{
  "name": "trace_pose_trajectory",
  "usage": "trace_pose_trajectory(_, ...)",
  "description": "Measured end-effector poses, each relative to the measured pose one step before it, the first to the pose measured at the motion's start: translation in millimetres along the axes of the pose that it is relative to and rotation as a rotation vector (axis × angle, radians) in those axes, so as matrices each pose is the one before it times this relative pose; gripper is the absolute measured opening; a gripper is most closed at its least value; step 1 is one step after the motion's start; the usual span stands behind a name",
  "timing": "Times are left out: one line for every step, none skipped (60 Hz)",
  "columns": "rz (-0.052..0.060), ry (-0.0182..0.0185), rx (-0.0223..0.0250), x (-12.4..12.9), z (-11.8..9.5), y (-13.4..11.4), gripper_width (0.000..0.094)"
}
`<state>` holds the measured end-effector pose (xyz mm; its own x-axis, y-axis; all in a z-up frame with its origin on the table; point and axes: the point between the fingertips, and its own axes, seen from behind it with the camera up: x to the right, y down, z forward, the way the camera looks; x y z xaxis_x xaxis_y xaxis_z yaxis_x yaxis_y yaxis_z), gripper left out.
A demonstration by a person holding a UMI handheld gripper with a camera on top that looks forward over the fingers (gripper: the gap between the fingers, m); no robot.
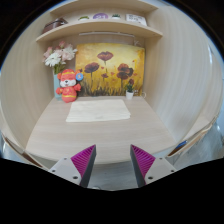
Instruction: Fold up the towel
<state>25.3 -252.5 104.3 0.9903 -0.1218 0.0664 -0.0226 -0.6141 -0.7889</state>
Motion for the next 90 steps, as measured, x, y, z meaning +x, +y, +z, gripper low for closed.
trace_pose_trajectory(-0.0059, -0.01125, -0.00929, -9.43, 7.92, 1.02, 0.0670)
trace_pose_trajectory(-0.0051, -0.01157, -0.00740, -9.78, 7.71, 0.27, 0.0669)
trace_pose_trajectory(-0.0048, -0.01271, -0.00662, -9.90, 7.58, -0.24, 0.0668)
trace_pose_trajectory(-0.0054, -0.01400, -0.00550, -9.73, 7.60, -0.79, 0.0667)
trace_pose_trajectory(-0.0056, -0.01368, -0.00451, -9.88, 7.64, -1.34, 0.0668)
trace_pose_trajectory(-0.0051, -0.01365, -0.00306, -9.24, 7.98, -2.05, 0.0668)
trace_pose_trajectory(-0.0045, -0.01283, -0.00259, -8.84, 8.40, -2.91, 0.0671)
trace_pose_trajectory(-0.0042, -0.01217, -0.00194, -8.97, 8.36, -3.20, 0.0673)
trace_pose_trajectory(-0.0049, -0.01143, -0.00104, -8.62, 8.87, -3.86, 0.0675)
trace_pose_trajectory(-0.0050, -0.01089, 0.00035, -8.83, 9.37, -4.19, 0.0676)
trace_pose_trajectory(-0.0056, -0.01144, 0.00011, -8.70, 9.00, -4.76, 0.0677)
trace_pose_trajectory(-0.0061, -0.01125, 0.00056, -8.50, 9.35, -4.95, 0.0676)
trace_pose_trajectory(-0.0063, -0.01019, 0.00012, -7.61, 9.66, -5.11, 0.0677)
trace_pose_trajectory(-0.0065, -0.00798, -0.00072, -6.99, 9.75, -5.02, 0.0678)
trace_pose_trajectory(-0.0060, -0.00747, -0.00193, -6.77, 9.77, -4.86, 0.0677)
trace_pose_trajectory(-0.0056, -0.00693, -0.00235, -6.50, 9.63, -5.42, 0.0679)
trace_pose_trajectory(-0.0057, -0.00777, -0.00162, -6.09, 9.61, -5.78, 0.0678)
trace_pose_trajectory(-0.0050, -0.00761, -0.00107, -6.27, 9.39, -6.22, 0.0677)
trace_pose_trajectory(-0.0049, -0.00799, 0.00013, -5.95, 9.34, -6.67, 0.0676)
trace_pose_trajectory(-0.0053, -0.00744, 0.00185, -5.32, 9.07, -6.64, 0.0677)
trace_pose_trajectory(-0.0042, -0.00557, 0.00255, -4.60, 9.22, -7.16, 0.0677)
trace_pose_trajectory(-0.0031, -0.00362, 0.00241, -3.80, 8.78, -6.97, 0.0676)
trace_pose_trajectory(-0.0015, -0.00180, 0.00189, -3.37, 8.76, -6.90, 0.0677)
trace_pose_trajectory(-0.0010, -0.00077, 0.00180, -2.76, 8.60, -6.56, 0.0676)
trace_pose_trajectory(-0.0009, 0.00048, 0.00225, -2.39, 8.58, -6.31, 0.0675)
trace_pose_trajectory(-0.0018, 0.00163, 0.00222, -1.75, 8.08, -6.07, 0.0671)
trace_pose_trajectory(-0.0019, 0.00316, 0.00233, -1.57, 8.03, -5.84, 0.0665)
trace_pose_trajectory(-0.0022, 0.00280, 0.00077, -1.33, 7.91, -4.74, 0.0662)
trace_pose_trajectory(-0.0017, 0.00223, -0.00165, -1.25, 7.53, -3.75, 0.0662)
trace_pose_trajectory(-0.0003, 0.00102, -0.00295, -1.44, 7.24, -3.14, 0.0660)
trace_pose_trajectory(0.0001, -0.00042, -0.00305, -1.57, 6.58, -3.03, 0.0657)
trace_pose_trajectory(0.0006, -0.00102, -0.00115, -1.65, 6.27, -2.94, 0.0652)
trace_pose_trajectory(0.0003, -0.00015, -0.00143, -1.09, 5.94, -2.33, 0.0646)
trace_pose_trajectory(0.0000, 0.00065, -0.00267, -0.81, 5.27, -1.24, 0.0638)
trace_pose_trajectory(-0.0007, 0.00208, -0.00461, -0.21, 5.27, -0.29, 0.0629)
trace_pose_trajectory(-0.0009, 0.00337, -0.00715, 0.30, 4.75, 0.98, 0.0617)
trace_pose_trajectory(-0.0009, 0.00475, -0.00913, 0.80, 4.23, 1.82, 0.0603)
trace_pose_trajectory(-0.0012, 0.00707, -0.01144, 1.26, 3.59, 2.62, 0.0583)
trace_pose_trajectory(-0.0025, 0.00883, -0.01317, 1.64, 3.10, 3.42, 0.0564)
trace_pose_trajectory(-0.0041, 0.00868, -0.01359, 1.78, 2.54, 3.92, 0.0548)
trace_pose_trajectory(-0.0053, 0.00830, -0.01564, 1.66, 2.27, 4.69, 0.0523)
trace_pose_trajectory(-0.0067, 0.00937, -0.01834, 2.07, 1.79, 5.55, 0.0493)
trace_pose_trajectory(-0.0093, 0.01090, -0.01716, 1.06, 0.82, 3.19, 0.0477)
trace_pose_trajectory(-0.0053, 0.00009, 0.01509, 0.36, -0.86, -3.52, 0.0461)
trace_pose_trajectory(0.0040, 0.00999, 0.00574, 2.33, -0.56, 0.32, 0.0428)
trace_pose_trajectory(0.0037, 0.01078, -0.00585, 2.43, -0.20, 2.42, 0.0380)
trace_pose_trajectory(0.0023, 0.00788, -0.00347, 1.75, -0.93, 0.63, 0.0342)
trace_pose_trajectory(0.0028, 0.00683, 0.00587, 1.52, 0.02, -0.38, 0.0312)
trace_pose_trajectory(-0.0017, 0.00268, 0.00236, 0.78, 0.92, 1.22, 0.0288)
trace_pose_trajectory(-0.0019, -0.00013, 0.00257, 0.34, 0.04, 0.18, 0.0273)
trace_pose_trajectory(-0.0003, 0.00103, 0.00137, 0.34, -0.09, 0.33, 0.0254)
trace_pose_trajectory(0.0019, 0.00257, 0.00105, 1.37, -0.03, 0.38, 0.0211)
trace_pose_trajectory(0.0023, 0.00886, 0.00077, 3.13, 0.34, 0.24, 0.0151)
trace_pose_trajectory(-0.0017, 0.01721, 0.00057, 4.56, 0.92, -0.16, 0.0082)
trace_pose_trajectory(-0.0102, 0.00965, -0.00202, 3.04, -0.48, 0.31, 0.0060)
trace_pose_trajectory(-0.0134, -0.00323, -0.00244, -1.48, 0.98, 0.10, 0.0059)
trace_pose_trajectory(-0.0072, -0.00223, -0.00104, -0.15, 0.88, -0.28, 0.0044)
trace_pose_trajectory(-0.0069, -0.00318, -0.00549, -0.04, 0.60, 0.57, 0.0039)
trace_pose_trajectory(-0.0027, -0.00539, -0.00757, 0.19, 0.34, 0.56, 0.0040)
trace_pose_trajectory(0.0043, -0.00569, -0.00827, -0.03, 0.23, 0.13, 0.0035)
trace_pose_trajectory(0.0054, -0.00628, -0.00820, -0.26, 0.08, -0.27, 0.0036)
trace_pose_trajectory(0.0046, -0.00764, -0.00945, -0.54, -0.07, 0.02, 0.0035)
trace_pose_trajectory(0.0016, -0.00772, -0.00839, -0.49, -0.29, -0.16, 0.0034)
trace_pose_trajectory(-0.0009, -0.00782, -0.00671, -0.20, -0.28, -0.21, 0.0034)
trace_pose_trajectory(-0.0008, -0.00764, -0.00707, -0.21, -0.66, -0.13, 0.0033)
trace_pose_trajectory(-0.0007, -0.00734, -0.00564, 0.00, -0.74, -0.45, 0.0033)
trace_pose_trajectory(-0.0005, -0.00606, -0.00545, 0.31, -1.31, -0.54, 0.0032)
trace_pose_trajectory(-0.0033, -0.00220, -0.00214, 0.82, -0.97, -1.35, 0.0032)
trace_pose_trajectory(-0.0056, -0.00577, -0.00101, 1.51, -3.53, -1.45, 0.0032)
trace_pose_trajectory(-0.0076, 0.00108, 0.00231, 2.43, -3.43, -3.13, 0.0032)
trace_pose_trajectory(-0.0108, 0.00444, 0.00611, 3.57, -4.19, -4.37, 0.0032)
trace_pose_trajectory(-0.0141, 0.00810, 0.00899, 4.95, -5.12, -5.30, 0.0032)
trace_pose_trajectory(-0.0177, 0.01104, 0.01209, 6.33, -5.50, -6.24, 0.0032)
trace_pose_trajectory(-0.0176, 0.01185, 0.01366, 7.38, -5.88, -6.51, 0.0032)
trace_pose_trajectory(-0.0155, 0.01115, 0.01331, 8.10, -5.84, -6.34, 0.0031)
trace_pose_trajectory(-0.0122, 0.00944, 0.01120, 8.62, -5.76, -5.84, 0.0032)
trace_pose_trajectory(-0.0078, 0.00859, 0.01045, 9.20, -5.55, -5.35, 0.0032)
trace_pose_trajectory(-0.0048, 0.00811, 0.00978, 9.85, -5.38, -5.07, 0.0032)
trace_pose_trajectory(-0.0022, 0.00763, 0.00744, 10.24, -5.37, -5.27, 0.0032)
trace_pose_trajectory(-0.0034, 0.00405, 0.01032, 11.54, -4.90, -4.44, 0.0032)
trace_pose_trajectory(-0.0041, 0.00902, 0.01077, 11.40, -4.54, -3.90, 0.0032)
trace_pose_trajectory(-0.0055, 0.01015, 0.00966, 12.08, -3.98, -3.27, 0.0032)
trace_pose_trajectory(-0.0062, 0.01116, 0.00855, 12.71, -3.33, -2.44, 0.0032)
trace_pose_trajectory(-0.0066, 0.01112, 0.00676, 13.10, -2.79, -1.55, 0.0032)
trace_pose_trajectory(-0.0062, 0.01074, 0.00524, 13.37, -2.23, -0.71, 0.0033)
trace_pose_trajectory(-0.0053, 0.01058, 0.00420, 13.42, -1.64, 0.39, 0.0033)
trace_pose_trajectory(-0.0034, 0.01059, 0.00356, 13.43, -0.87, 1.07, 0.0033)
trace_pose_trajectory(-0.0003, 0.01069, 0.00272, 13.37, -0.06, 1.76, 0.0034)
trace_pose_trajectory(0.0032, 0.00975, 0.00245, 12.60, 0.80, 2.65, 0.0032)
trace_pose_trajectory(0.0058, 0.00580, 0.00113, 11.35, 1.53, 3.61, 0.0032)
